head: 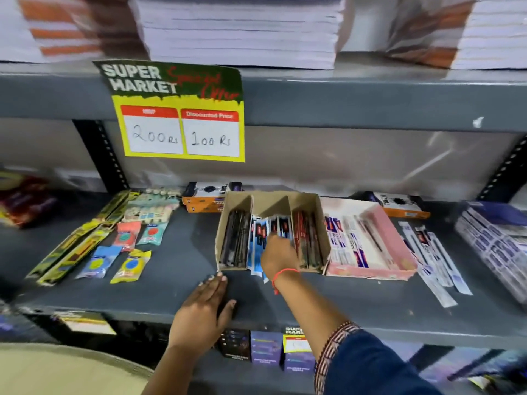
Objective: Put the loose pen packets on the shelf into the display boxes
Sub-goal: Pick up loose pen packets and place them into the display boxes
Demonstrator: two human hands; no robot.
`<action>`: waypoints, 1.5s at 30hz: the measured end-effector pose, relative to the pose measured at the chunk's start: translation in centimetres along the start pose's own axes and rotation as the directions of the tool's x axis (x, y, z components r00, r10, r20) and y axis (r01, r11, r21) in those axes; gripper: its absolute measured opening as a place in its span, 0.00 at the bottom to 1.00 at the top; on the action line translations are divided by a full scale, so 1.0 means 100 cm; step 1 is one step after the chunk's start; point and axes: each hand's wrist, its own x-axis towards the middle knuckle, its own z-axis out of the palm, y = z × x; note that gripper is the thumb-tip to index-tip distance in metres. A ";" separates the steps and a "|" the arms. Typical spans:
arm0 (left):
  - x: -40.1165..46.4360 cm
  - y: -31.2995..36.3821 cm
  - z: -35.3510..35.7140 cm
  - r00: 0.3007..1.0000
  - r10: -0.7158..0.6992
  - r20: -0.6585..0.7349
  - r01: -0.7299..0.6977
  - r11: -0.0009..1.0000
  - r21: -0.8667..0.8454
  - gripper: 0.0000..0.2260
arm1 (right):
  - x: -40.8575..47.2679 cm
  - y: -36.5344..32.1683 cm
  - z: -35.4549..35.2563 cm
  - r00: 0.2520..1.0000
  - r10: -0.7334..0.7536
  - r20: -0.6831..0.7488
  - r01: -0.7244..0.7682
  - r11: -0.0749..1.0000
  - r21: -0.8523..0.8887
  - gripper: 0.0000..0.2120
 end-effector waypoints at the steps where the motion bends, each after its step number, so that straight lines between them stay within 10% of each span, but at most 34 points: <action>1: 0.000 0.001 0.000 1.000 -0.001 -0.002 0.001 1.000 -0.002 0.33 | 0.002 0.000 0.003 1.000 0.009 -0.004 -0.009 1.000 -0.003 0.15; 19: 0.000 0.010 -0.007 0.995 -0.007 0.099 0.003 0.999 0.044 0.35 | -0.010 0.006 0.003 0.995 -0.073 -0.073 0.078 0.995 0.064 0.23; 27: -0.001 0.076 0.012 0.968 0.110 0.224 -0.115 0.993 0.006 0.34 | -0.029 0.056 -0.030 0.931 -0.118 -0.346 0.181 0.971 0.156 0.19; 34: 0.022 0.152 0.030 0.872 0.357 0.334 -0.383 0.924 0.012 0.46 | -0.028 0.143 -0.078 0.747 0.309 -0.588 -0.062 0.914 0.402 0.14; 38: 0.031 0.198 0.040 0.820 0.421 0.387 -0.465 0.885 0.025 0.31 | -0.032 0.201 -0.103 0.658 0.477 -0.583 -0.181 0.851 0.493 0.14; 45: 0.052 0.219 0.046 0.786 0.503 0.359 -0.533 0.846 -0.016 0.36 | -0.032 0.268 -0.119 0.784 0.558 -0.272 -0.562 0.824 0.070 0.20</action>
